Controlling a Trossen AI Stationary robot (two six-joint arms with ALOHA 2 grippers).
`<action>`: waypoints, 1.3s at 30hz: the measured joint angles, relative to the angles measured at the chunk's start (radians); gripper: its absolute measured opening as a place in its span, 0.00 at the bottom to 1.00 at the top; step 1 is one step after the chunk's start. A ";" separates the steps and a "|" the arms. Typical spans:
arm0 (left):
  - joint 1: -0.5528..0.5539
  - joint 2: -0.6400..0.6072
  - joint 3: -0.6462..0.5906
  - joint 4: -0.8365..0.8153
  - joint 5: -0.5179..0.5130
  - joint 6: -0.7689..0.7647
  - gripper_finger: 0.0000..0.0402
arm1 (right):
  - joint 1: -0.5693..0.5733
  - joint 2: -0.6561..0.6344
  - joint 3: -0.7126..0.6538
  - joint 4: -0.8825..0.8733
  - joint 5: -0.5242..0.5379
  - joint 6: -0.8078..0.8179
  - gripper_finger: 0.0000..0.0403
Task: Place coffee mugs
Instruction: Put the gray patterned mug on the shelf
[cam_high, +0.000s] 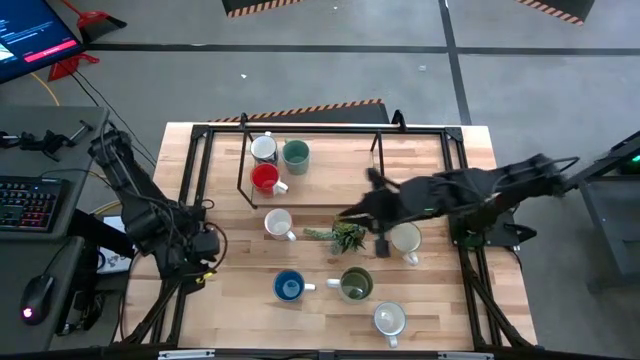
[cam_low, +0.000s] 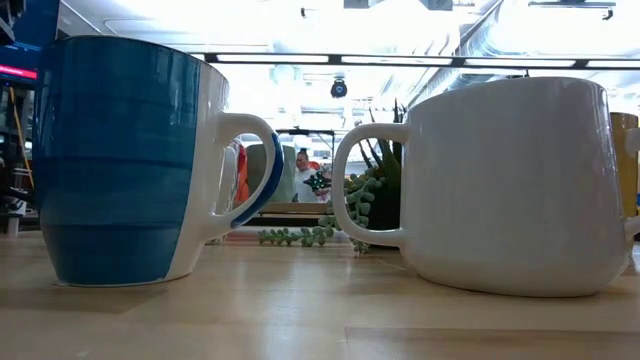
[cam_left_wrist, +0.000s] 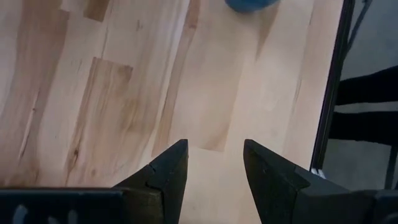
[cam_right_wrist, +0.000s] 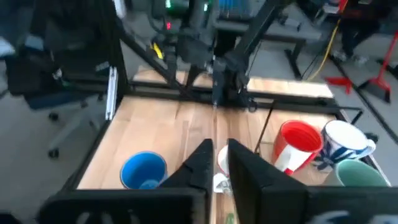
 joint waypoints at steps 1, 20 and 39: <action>-0.013 0.000 0.000 0.000 -0.002 0.000 0.37 | -0.009 0.048 0.054 -0.035 -0.012 -0.005 0.09; -0.090 -0.006 0.000 0.056 -0.191 0.139 0.37 | -0.201 0.714 0.636 -0.435 -0.163 0.193 0.41; -0.089 -0.005 0.000 0.103 -0.218 0.222 0.37 | -0.266 0.902 0.624 -0.271 -0.110 0.339 0.41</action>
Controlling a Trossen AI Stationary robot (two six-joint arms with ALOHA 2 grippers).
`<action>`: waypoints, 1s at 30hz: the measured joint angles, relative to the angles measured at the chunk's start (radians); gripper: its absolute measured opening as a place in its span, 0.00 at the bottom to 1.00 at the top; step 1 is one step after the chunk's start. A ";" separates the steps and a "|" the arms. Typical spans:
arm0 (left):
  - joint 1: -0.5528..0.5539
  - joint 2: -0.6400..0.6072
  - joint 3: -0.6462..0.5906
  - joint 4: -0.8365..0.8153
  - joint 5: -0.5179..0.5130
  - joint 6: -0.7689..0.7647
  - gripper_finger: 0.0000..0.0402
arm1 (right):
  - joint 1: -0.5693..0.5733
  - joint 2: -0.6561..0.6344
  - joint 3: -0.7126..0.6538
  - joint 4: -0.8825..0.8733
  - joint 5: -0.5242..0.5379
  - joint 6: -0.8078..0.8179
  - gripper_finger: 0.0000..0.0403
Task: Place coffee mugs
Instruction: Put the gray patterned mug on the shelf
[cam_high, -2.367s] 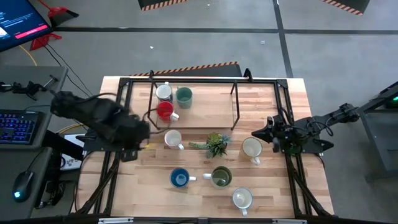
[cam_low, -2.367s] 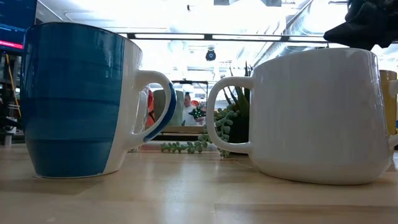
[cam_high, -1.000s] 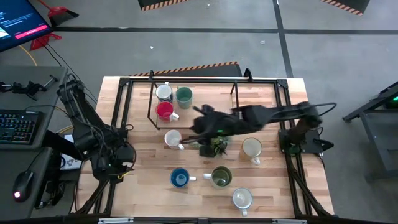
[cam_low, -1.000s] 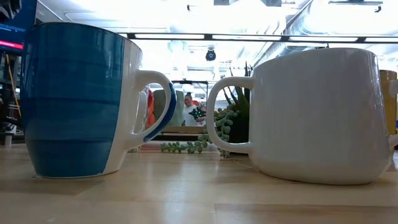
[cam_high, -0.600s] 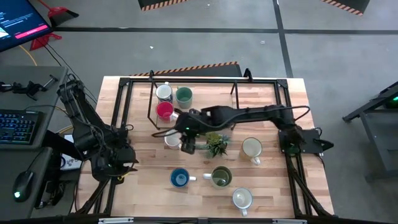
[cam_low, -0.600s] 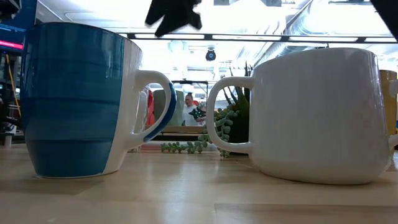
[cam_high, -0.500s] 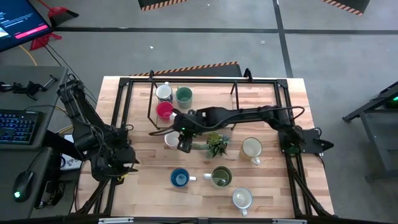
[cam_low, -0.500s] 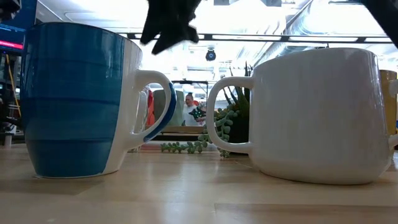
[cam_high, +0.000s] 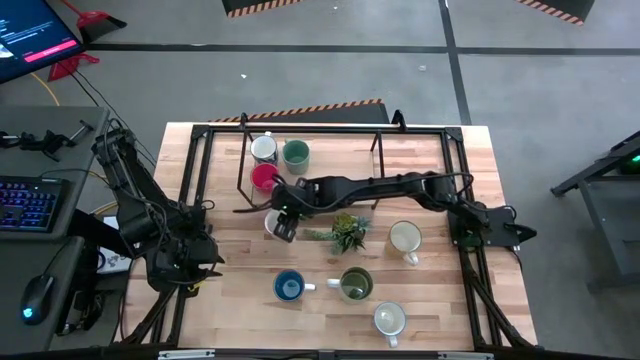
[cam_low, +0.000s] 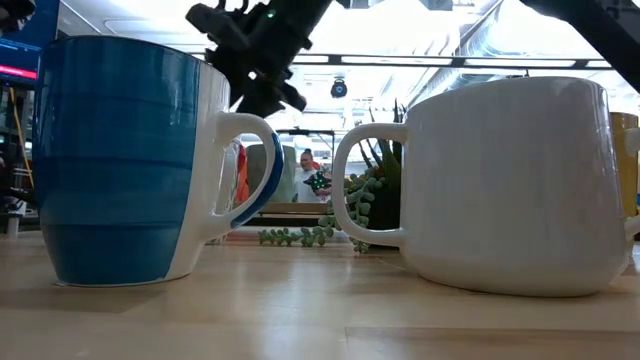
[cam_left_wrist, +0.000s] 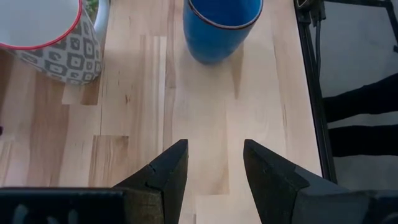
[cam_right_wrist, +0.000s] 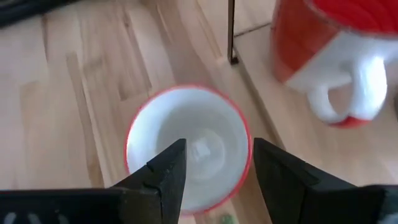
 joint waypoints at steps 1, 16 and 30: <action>0.000 0.000 0.000 0.000 0.000 0.000 0.37 | -0.003 0.002 -0.001 0.010 0.000 0.000 0.41; 0.000 0.000 0.000 0.000 -0.001 0.005 0.37 | -0.007 0.060 -0.004 0.011 0.001 -0.001 0.41; 0.000 0.000 0.000 0.001 -0.004 0.004 0.37 | -0.006 0.088 -0.004 0.020 -0.008 0.050 0.38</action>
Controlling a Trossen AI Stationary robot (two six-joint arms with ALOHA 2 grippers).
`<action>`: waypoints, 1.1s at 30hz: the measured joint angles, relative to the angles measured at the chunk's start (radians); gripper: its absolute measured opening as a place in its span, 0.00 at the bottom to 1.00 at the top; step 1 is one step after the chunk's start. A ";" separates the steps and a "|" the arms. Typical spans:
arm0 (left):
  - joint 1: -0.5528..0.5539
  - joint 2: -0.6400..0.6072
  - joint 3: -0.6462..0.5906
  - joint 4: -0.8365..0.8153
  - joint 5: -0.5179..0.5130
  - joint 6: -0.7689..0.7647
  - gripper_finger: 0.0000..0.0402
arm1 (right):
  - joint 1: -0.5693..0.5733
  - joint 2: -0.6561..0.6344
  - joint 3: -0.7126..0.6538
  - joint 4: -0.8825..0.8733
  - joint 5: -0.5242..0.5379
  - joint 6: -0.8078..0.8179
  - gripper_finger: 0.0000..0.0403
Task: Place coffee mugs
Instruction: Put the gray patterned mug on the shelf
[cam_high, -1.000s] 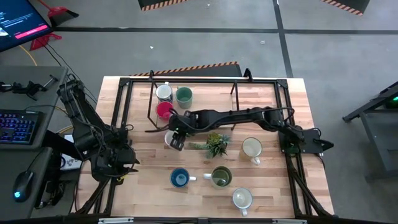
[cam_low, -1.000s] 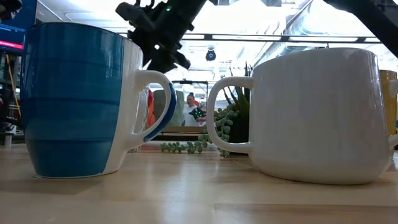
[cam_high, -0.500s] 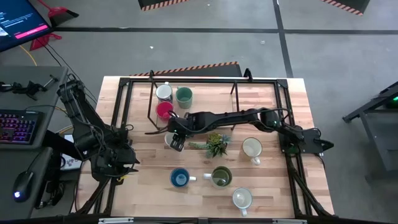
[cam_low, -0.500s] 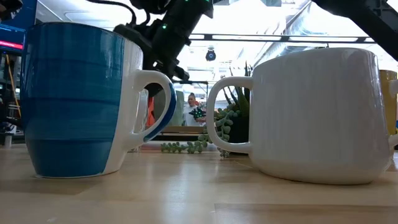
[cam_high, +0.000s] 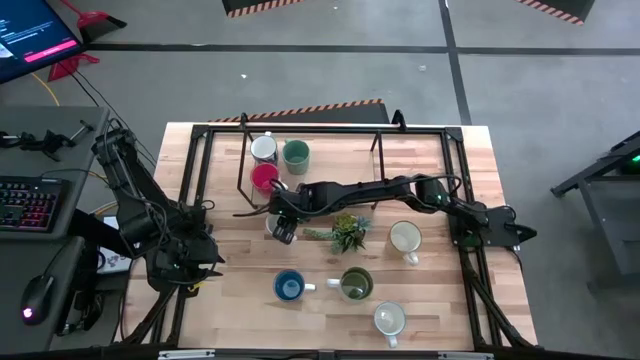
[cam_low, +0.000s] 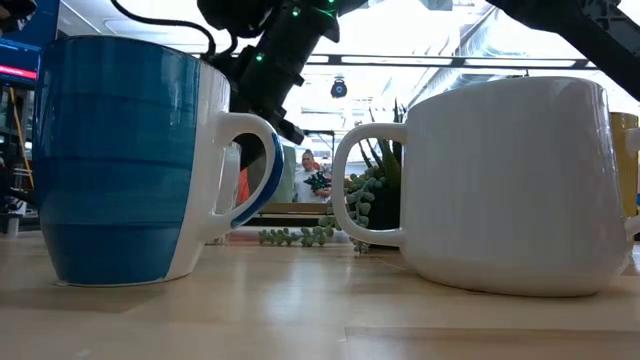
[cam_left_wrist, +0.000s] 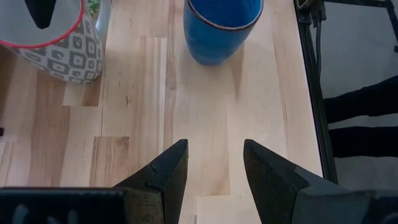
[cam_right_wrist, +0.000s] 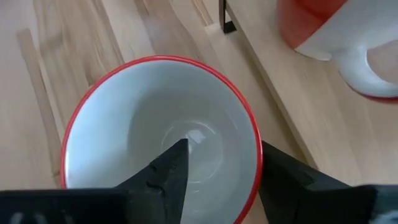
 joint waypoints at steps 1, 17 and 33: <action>0.000 0.000 0.000 0.000 0.000 0.000 0.37 | 0.000 0.000 0.000 0.000 0.000 0.006 0.36; 0.000 0.000 0.000 0.000 -0.001 0.001 0.37 | 0.009 0.000 -0.001 0.065 -0.020 0.082 0.01; 0.000 0.000 0.000 -0.003 -0.001 0.003 0.37 | 0.072 -0.190 0.152 -0.102 0.201 0.059 0.00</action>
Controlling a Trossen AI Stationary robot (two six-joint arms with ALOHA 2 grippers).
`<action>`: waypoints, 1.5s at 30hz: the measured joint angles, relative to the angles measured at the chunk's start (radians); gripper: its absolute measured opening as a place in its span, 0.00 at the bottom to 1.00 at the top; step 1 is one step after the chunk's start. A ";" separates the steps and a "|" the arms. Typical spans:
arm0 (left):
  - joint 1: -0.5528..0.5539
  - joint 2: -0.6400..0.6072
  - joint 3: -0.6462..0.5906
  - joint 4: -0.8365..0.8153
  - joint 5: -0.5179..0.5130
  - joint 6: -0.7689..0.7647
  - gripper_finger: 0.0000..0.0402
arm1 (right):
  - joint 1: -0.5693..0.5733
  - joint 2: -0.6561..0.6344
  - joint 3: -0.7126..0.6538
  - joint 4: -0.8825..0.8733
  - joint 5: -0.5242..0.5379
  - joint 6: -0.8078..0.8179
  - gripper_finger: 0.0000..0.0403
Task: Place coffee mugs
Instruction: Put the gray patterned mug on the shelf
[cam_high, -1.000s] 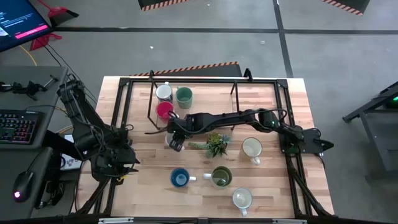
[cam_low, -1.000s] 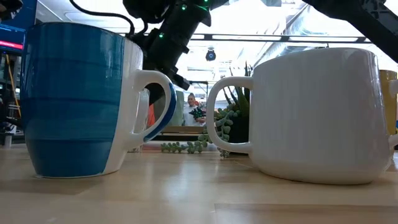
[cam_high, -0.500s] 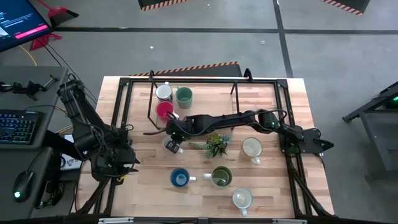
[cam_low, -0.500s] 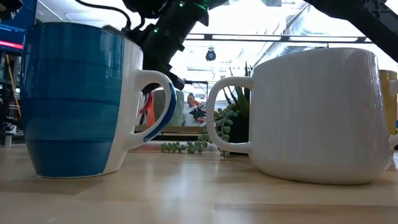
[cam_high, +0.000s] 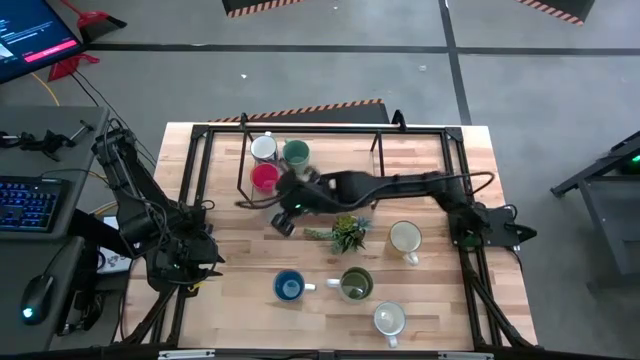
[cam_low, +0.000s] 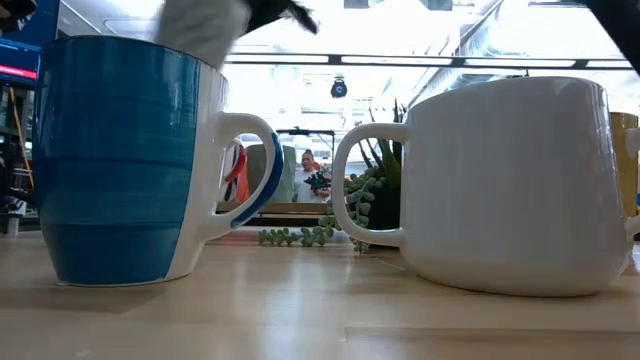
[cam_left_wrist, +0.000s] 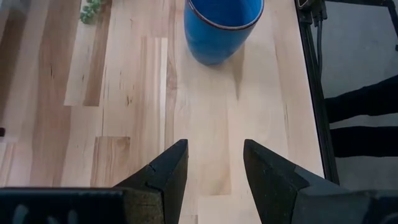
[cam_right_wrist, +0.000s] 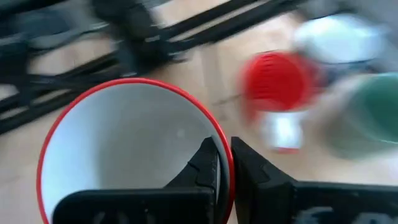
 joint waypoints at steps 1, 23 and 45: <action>0.000 0.000 0.000 0.000 0.000 0.002 0.37 | 0.001 -0.023 0.003 -0.046 0.048 0.006 0.00; 0.000 0.000 0.000 0.001 -0.027 0.050 0.37 | -0.195 -0.114 -0.105 -0.375 0.080 0.237 0.00; 0.000 0.000 0.000 0.002 -0.022 0.023 0.37 | -0.202 -0.093 -0.349 -0.052 -0.015 0.277 0.00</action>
